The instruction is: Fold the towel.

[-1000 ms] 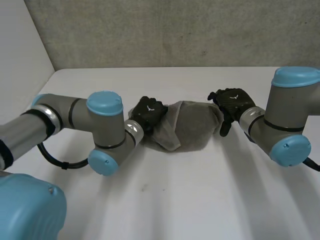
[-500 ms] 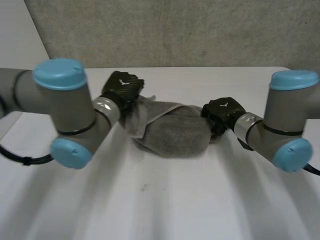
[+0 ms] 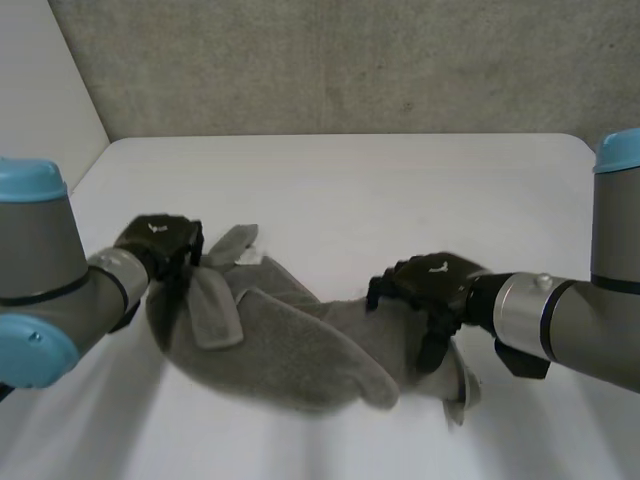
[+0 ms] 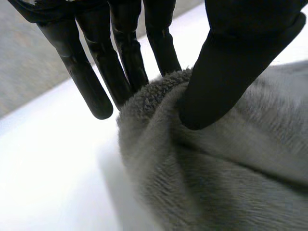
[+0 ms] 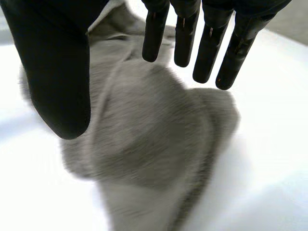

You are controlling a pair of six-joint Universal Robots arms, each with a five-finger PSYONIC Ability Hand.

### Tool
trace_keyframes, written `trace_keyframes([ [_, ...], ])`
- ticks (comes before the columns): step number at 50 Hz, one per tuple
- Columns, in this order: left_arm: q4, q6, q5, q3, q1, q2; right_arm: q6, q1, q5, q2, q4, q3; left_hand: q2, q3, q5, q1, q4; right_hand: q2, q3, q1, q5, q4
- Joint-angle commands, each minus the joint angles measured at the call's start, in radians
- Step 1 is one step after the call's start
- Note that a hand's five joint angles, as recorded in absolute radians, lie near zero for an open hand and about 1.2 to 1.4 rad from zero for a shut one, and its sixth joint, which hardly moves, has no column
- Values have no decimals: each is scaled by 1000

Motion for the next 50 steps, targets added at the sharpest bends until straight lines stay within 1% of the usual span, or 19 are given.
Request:
trace_keyframes([
  [1,-13,1,34,-115,2,103,34,-17,55,-11,-38,44,-145,-146,-146,-139,-145,0,9,-13,19,13],
  [4,-11,3,32,-153,10,149,32,-14,65,-56,-58,95,-219,-219,-220,-212,-219,0,9,-13,19,13],
  [6,-10,3,34,-182,32,207,31,-10,66,-94,-118,150,-309,-310,-310,-303,-309,-3,6,-16,16,10],
  [13,-2,3,57,-233,37,296,-2,-4,89,-91,-258,242,-354,-354,-355,-348,-354,-9,0,-22,10,4],
  [17,0,-2,104,-256,19,320,-46,0,158,-53,-327,270,-368,-369,-369,-362,-368,126,134,113,145,138],
  [18,0,-2,105,-256,19,320,-46,0,158,-53,-327,270,-368,-369,-369,-362,-368,126,135,113,146,139],
  [20,1,-4,123,-265,-19,319,-90,3,239,-15,-394,264,-406,-407,-407,-400,-406,585,594,572,604,597],
  [21,1,-4,123,-265,-20,319,-91,3,239,-14,-394,264,-406,-407,-408,-400,-407,587,596,574,606,600],
  [23,15,-2,126,-270,-61,305,-145,-3,310,-2,-451,253,-421,-422,-422,-415,-421,969,978,956,988,982],
  [26,53,3,126,-282,-84,288,-193,-10,350,1,-485,234,-447,-448,-449,-441,-448,971,980,958,990,984],
  [31,108,9,125,-281,-89,238,-219,-13,351,1,-491,196,-448,-448,-449,-441,-448,971,980,958,990,984],
  [38,124,10,125,-247,-95,173,-215,-13,361,12,-477,144,-430,-431,-431,-424,-430,971,980,958,990,984],
  [39,122,10,125,-233,-101,152,-209,-11,362,7,-471,145,-421,-422,-422,-415,-421,705,713,692,724,717],
  [40,122,10,125,-233,-101,152,-209,-11,362,7,-471,145,-421,-422,-422,-415,-421,702,711,689,721,714],
  [41,121,10,125,-221,-107,130,-206,-4,365,4,-459,155,-410,-410,-411,-403,-410,347,356,334,366,360],
  [42,118,10,125,-210,-113,112,-193,-4,365,1,-444,162,-395,-396,-396,-389,-395,259,268,246,279,272],
  [45,119,10,126,-199,-127,89,-126,-8,365,-4,-418,171,-377,-378,-378,-371,-377,159,168,146,178,172],
  [48,121,10,126,-195,-130,78,-74,-8,361,-5,-402,175,-374,-375,-375,-368,-374,135,144,122,154,148],
  [50,125,10,126,-179,-133,61,42,-8,355,-19,-368,173,-374,-375,-375,-368,-374,121,130,108,140,133],
])
